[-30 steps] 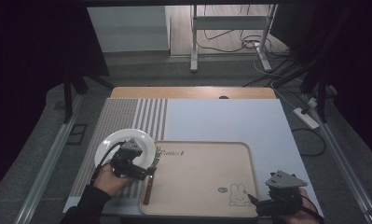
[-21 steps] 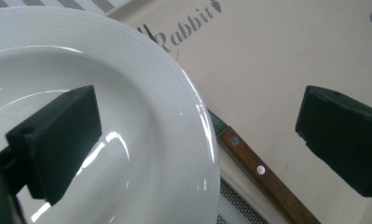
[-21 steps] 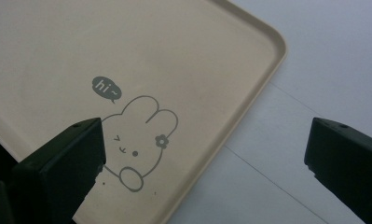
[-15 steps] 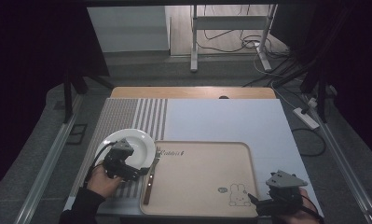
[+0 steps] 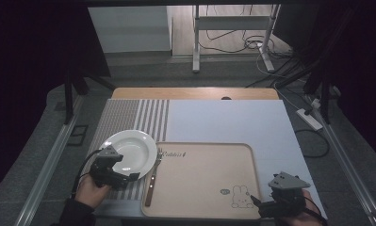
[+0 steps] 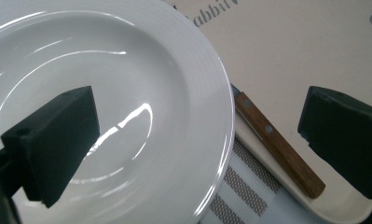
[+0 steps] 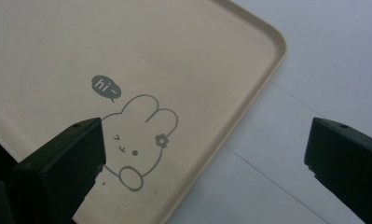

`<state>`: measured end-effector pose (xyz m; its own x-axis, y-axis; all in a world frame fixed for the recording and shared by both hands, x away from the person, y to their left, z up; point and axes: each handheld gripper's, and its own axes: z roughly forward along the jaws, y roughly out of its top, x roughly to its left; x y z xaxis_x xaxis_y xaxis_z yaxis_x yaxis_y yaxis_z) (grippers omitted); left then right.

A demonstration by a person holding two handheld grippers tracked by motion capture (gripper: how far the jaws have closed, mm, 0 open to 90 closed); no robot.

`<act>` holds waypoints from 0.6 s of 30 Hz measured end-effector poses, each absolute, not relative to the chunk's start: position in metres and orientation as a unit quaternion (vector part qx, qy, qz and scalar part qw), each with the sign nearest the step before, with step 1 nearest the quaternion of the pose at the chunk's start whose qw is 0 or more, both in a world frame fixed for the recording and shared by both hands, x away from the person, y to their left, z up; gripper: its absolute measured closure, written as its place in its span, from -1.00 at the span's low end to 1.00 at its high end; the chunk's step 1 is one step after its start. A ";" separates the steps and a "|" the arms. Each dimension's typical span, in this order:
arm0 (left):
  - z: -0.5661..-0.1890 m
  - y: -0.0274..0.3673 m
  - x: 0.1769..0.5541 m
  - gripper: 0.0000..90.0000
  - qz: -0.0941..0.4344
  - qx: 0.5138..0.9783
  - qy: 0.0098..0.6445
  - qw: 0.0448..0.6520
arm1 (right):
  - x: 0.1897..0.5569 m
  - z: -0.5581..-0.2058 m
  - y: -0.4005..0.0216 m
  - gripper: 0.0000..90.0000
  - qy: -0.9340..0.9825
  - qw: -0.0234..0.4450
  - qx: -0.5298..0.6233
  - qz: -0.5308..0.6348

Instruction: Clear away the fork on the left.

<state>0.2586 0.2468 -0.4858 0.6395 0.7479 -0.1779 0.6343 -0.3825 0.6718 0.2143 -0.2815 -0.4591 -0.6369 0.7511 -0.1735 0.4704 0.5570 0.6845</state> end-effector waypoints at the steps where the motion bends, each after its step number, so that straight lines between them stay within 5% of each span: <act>1: -0.486 0.248 0.257 -1.00 0.078 0.826 0.419 0.369 | 0.214 -0.459 -0.281 -1.00 0.852 0.230 0.358 0.305; 18: -0.488 0.278 0.224 -1.00 0.085 0.804 0.450 0.379 | 0.214 -0.459 -0.282 -1.00 0.850 0.230 0.357 0.310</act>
<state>0.2236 0.2776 -0.4880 0.5799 0.7884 -0.2054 0.6601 -0.3069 0.6856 0.2142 -0.2821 -0.4588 -0.6388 0.7506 -0.1691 0.4653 0.5519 0.6921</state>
